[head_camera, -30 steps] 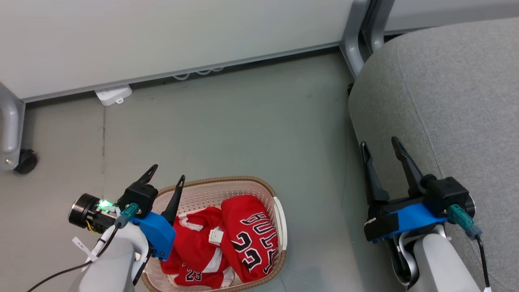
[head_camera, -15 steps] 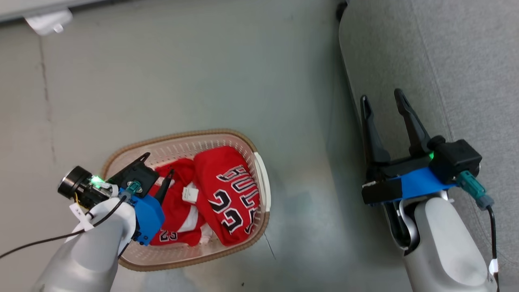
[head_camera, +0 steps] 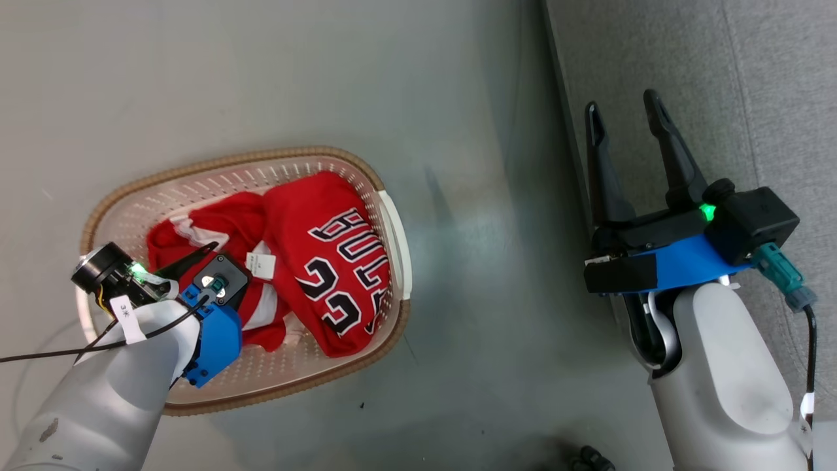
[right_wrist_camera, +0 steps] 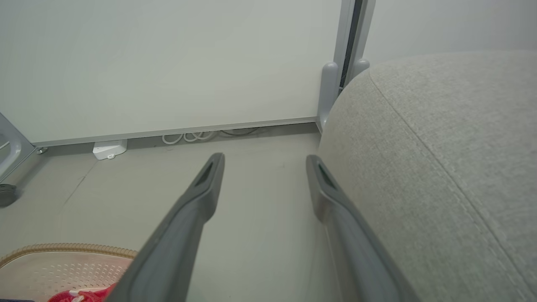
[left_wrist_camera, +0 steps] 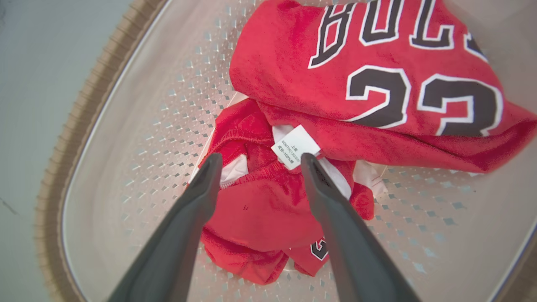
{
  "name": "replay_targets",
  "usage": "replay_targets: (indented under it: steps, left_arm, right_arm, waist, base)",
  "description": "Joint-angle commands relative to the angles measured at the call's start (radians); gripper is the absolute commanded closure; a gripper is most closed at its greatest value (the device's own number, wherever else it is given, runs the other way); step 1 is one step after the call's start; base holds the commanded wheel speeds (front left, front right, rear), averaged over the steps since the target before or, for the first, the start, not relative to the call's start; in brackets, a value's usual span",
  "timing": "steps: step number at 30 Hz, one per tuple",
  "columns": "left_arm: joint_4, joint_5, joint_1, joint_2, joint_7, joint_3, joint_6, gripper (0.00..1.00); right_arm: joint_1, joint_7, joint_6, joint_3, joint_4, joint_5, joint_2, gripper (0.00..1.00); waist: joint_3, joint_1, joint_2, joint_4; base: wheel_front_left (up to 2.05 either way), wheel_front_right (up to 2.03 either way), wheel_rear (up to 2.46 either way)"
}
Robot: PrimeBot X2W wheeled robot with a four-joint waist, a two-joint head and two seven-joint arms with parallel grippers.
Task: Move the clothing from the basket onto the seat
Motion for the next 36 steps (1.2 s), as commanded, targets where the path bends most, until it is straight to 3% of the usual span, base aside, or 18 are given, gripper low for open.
replay_targets:
  steps: [1, 16, 25, 36]
  left_arm:
    - [0.010, -0.007, -0.016, 0.009, 0.007, -0.014, 0.001, 0.00]
    - [0.049, -0.105, -0.117, 0.055, 0.152, -0.228, 0.001, 0.00]
    - [0.056, -0.141, -0.180, 0.075, 0.198, -0.289, 0.001, 0.00]
    - [0.062, -0.178, -0.196, 0.071, 0.219, -0.319, 0.001, 0.00]
  right_arm:
    - [-0.020, -0.005, -0.001, -0.001, -0.006, 0.001, -0.001, 0.00]
    - [-0.047, -0.005, -0.001, -0.002, -0.084, 0.000, -0.001, 0.00]
    - [-0.044, -0.005, -0.001, -0.001, -0.125, -0.007, -0.001, 0.00]
    - [-0.039, -0.005, -0.001, -0.014, -0.131, -0.010, -0.001, 0.00]
  waist:
    - [0.035, -0.0002, 0.0000, -0.014]
    - [0.200, -0.0002, 0.0000, -0.043]
    - [0.278, -0.0002, 0.0000, -0.051]
    - [0.294, -0.0002, 0.0000, -0.046]
  base:
    - [0.00, 0.00, 0.00]
    - [0.00, 0.00, 0.00]
    - [0.00, 0.00, 0.00]
    - [0.00, 0.00, 0.00]
